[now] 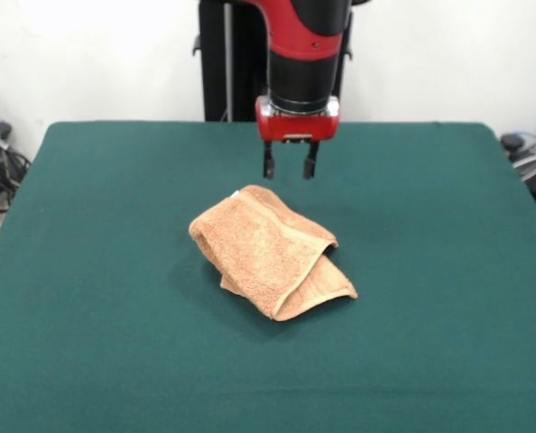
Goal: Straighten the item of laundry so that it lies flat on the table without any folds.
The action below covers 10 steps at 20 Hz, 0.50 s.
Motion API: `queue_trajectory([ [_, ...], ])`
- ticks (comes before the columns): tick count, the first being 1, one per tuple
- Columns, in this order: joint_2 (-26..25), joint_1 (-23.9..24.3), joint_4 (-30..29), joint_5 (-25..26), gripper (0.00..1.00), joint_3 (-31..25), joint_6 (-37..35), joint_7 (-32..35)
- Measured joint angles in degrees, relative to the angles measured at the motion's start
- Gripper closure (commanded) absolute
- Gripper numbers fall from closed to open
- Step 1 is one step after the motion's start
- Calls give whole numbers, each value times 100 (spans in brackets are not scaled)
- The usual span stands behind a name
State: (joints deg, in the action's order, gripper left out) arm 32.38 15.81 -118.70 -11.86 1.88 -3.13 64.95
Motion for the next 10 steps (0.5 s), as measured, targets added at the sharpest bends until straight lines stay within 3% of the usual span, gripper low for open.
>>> queue_trajectory([
  [10,165,-35,-380,91,0,-143,1037,13],
])
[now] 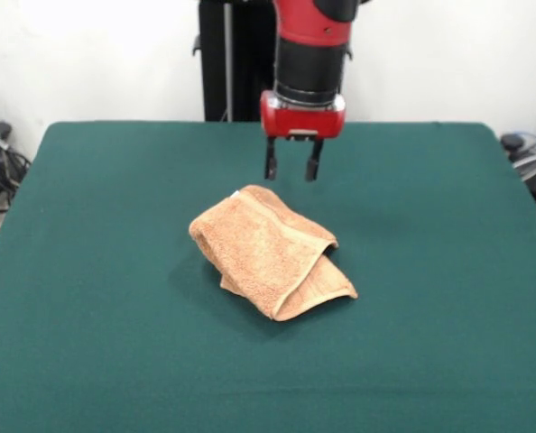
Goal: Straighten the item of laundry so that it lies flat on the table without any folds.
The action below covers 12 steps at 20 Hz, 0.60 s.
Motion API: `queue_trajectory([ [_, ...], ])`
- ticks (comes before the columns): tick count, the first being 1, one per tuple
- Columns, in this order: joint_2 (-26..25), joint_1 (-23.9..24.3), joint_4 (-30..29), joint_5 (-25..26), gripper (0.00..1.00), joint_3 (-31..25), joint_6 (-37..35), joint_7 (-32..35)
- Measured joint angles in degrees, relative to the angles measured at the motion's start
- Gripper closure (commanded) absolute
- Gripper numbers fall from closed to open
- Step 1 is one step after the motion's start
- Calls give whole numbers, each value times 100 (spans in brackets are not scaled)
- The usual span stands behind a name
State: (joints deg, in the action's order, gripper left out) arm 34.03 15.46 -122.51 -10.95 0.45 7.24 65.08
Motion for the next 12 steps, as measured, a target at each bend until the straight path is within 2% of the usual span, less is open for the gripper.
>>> queue_trajectory([
  [12,-153,-656,-193,-247,0,-26,250,680],
])
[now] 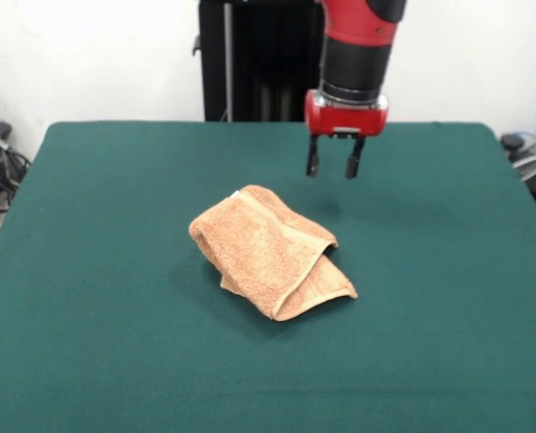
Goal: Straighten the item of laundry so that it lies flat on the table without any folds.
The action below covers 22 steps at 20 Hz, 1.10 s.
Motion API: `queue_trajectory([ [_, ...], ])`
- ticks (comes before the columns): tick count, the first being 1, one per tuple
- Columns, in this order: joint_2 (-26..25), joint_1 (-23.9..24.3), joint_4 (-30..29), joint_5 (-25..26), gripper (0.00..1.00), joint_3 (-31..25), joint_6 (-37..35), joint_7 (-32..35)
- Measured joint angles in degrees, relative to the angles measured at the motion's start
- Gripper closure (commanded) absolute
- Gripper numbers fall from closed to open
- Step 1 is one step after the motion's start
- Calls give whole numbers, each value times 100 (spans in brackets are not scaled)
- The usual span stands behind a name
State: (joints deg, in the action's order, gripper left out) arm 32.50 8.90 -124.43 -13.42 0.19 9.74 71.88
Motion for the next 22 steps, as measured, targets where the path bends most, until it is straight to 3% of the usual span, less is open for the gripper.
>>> queue_trajectory([
  [13,-743,-208,79,-86,0,-7,59,485],
  [22,-808,-207,102,-75,0,-15,124,485],
])
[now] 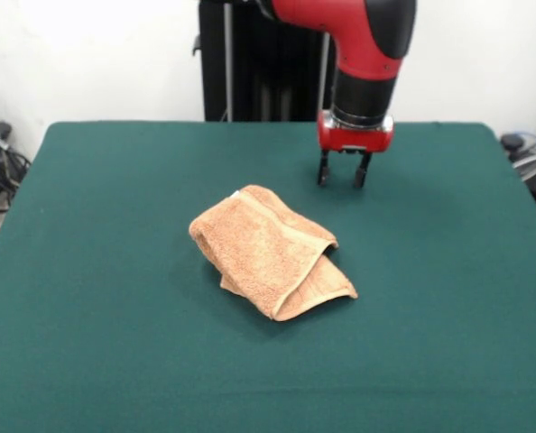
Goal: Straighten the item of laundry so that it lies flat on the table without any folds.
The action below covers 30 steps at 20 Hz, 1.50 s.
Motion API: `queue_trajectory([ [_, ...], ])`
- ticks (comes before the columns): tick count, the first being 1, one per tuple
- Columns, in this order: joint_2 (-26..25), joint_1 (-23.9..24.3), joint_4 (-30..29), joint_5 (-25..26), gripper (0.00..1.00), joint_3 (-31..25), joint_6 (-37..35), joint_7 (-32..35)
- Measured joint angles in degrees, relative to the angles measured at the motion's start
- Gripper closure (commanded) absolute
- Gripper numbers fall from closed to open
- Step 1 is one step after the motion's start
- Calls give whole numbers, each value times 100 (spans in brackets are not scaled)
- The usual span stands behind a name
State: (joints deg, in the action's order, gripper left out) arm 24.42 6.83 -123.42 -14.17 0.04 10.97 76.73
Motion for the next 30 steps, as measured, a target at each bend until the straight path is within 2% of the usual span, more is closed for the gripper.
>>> queue_trajectory([
  [6,-1,9,-7,78,0,-2,53,0],
  [16,-21,-126,-171,69,0,5,629,6],
  [24,20,-431,-219,-310,0,36,710,83],
  [30,152,-567,-222,-400,0,21,710,265],
])
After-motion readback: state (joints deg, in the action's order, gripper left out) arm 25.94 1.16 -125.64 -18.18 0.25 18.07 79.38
